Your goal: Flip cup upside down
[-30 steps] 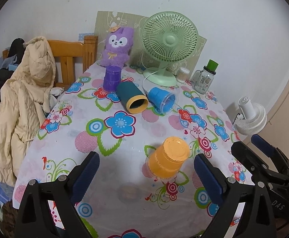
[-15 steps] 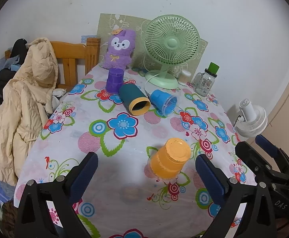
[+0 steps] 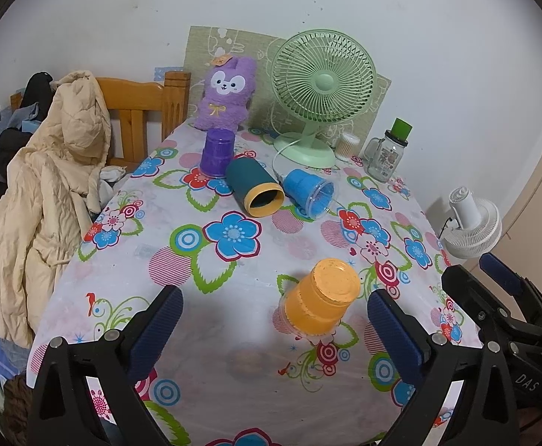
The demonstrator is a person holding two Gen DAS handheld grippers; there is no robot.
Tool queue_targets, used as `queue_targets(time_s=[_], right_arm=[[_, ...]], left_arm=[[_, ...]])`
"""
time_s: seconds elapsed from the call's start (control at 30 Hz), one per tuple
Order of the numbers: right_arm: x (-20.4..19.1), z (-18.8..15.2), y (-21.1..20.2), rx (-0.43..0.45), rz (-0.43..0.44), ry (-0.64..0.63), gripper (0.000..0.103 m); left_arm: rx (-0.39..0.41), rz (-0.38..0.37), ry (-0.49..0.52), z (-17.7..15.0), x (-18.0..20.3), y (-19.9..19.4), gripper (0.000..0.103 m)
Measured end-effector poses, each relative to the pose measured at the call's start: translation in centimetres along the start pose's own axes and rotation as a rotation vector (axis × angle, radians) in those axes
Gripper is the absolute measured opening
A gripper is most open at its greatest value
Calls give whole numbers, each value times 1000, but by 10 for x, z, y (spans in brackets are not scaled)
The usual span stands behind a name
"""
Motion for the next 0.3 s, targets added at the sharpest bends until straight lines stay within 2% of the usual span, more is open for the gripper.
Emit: queue_targets(time_s=[0.3], right_arm=[[-1, 0, -1, 4, 6, 6, 101]], left_arm=[[12, 6, 8, 1, 1, -4, 101]])
Point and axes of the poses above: each gripper's, at about its wrist camera, not at the fingertips, and y roughly the way its jaws point, x to its right, z to its top, the point moved 6 cm from there along y, roughly the way its jaws point, and after that the axes turned 3 degrees about y, right-handed, at the moved point
